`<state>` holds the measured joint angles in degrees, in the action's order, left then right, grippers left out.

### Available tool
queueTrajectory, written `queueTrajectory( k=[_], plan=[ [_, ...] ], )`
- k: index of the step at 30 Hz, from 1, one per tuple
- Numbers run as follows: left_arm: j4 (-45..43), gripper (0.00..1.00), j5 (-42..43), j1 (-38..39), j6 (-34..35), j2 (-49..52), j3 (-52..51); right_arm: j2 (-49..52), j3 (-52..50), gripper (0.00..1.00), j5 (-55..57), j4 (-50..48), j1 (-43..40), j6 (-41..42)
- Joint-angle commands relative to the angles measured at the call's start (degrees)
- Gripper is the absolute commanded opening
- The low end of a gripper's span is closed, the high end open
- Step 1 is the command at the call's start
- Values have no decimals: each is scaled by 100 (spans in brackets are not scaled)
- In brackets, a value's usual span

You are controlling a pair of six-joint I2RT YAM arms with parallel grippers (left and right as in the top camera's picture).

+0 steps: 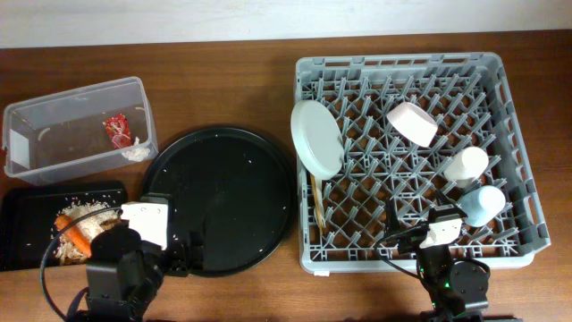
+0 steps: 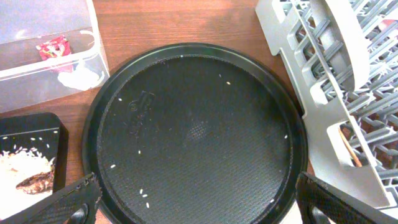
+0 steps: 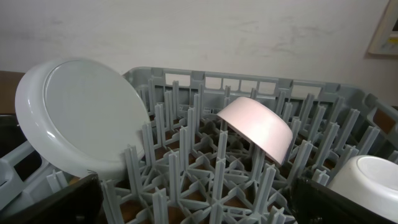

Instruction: Sort waste into correct bins and load items into the dishwasher rack

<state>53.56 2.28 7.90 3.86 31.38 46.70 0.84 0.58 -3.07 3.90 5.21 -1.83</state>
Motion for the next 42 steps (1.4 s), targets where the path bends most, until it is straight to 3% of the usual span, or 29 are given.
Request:
queueTrajectory(
  k=[1, 7, 10, 18, 22, 26, 42],
  plan=[
    [9, 99, -59, -17, -48, -129, -48, -63, -26, 99, -101, 24, 35, -31],
    [-98, 99, -341, -22, -50, -839, -522, -63, -26, 99, -101, 24, 35, -31],
    [-704, 99, -284, -109, -46, -1475, -1351, -63, -26, 99, -101, 22, 35, -31],
    [-3840, 99, -15, -251, -48, -3088, -3742, -63, -26, 99, -101, 22, 35, -31],
    [-5403, 99, -13, -249, -48, -3110, -4524, -63, -26, 99, -101, 22, 35, -31],
    [-4903, 99, -15, -240, -50, -3110, -4614, -63, -26, 99, -101, 24, 35, -31],
    [-4896, 99, -13, -245, -50, -3104, -4616, -63, -26, 99, -101, 24, 35, -31]
  ],
)
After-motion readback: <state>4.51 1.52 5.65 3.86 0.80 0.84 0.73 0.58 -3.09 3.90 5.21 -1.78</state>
